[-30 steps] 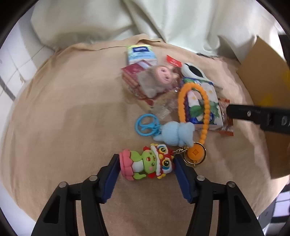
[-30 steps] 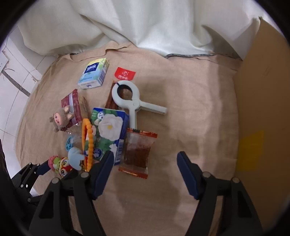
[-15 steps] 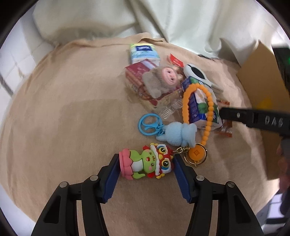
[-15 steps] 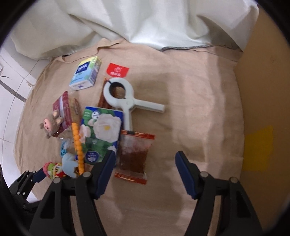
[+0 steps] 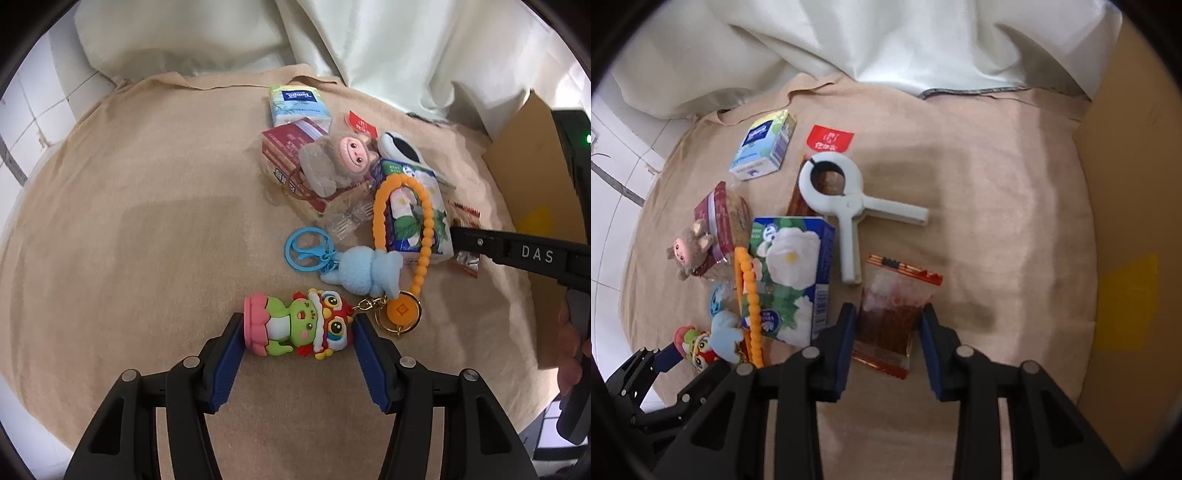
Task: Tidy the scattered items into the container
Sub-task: 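Grasp the green-and-pink frog keychain with the left gripper while the right grasps the red snack packet, then carry the frog keychain and snack packet over the cardboard box with both grippers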
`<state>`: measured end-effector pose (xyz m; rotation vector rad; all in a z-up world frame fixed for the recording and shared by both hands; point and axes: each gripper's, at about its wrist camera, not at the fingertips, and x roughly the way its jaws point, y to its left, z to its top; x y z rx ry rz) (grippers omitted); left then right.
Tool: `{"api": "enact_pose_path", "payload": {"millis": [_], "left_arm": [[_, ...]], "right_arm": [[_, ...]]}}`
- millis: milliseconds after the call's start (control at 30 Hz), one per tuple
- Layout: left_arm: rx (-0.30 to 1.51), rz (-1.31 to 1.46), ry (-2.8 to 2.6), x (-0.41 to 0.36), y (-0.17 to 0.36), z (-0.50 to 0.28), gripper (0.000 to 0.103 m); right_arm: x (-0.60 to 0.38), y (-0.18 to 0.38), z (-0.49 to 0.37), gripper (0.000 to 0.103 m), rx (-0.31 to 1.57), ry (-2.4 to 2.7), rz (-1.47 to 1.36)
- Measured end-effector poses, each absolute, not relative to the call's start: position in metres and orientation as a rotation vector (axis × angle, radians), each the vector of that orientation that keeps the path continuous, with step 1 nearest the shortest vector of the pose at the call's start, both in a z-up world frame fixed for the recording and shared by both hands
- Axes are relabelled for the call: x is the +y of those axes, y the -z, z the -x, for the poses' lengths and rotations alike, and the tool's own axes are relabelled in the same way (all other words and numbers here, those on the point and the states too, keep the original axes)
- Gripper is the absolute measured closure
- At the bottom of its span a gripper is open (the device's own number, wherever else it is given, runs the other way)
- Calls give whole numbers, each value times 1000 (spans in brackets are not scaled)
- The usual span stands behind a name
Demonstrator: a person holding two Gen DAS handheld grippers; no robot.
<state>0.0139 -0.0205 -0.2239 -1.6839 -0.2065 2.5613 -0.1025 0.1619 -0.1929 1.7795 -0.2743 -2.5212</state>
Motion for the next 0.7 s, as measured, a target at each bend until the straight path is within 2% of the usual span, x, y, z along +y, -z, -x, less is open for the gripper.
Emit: {"api": "enact_pose_path", "payload": {"millis": [233,700], "left_arm": [[-222,1646,-2545,-25,209,-9,45],[-170,1401,-2636,-30,80,-2,45]], "right_arm": [[167,162,92,65,-306,2585,-1704],[174,41,59,65,-322,2699,-1395]]}}
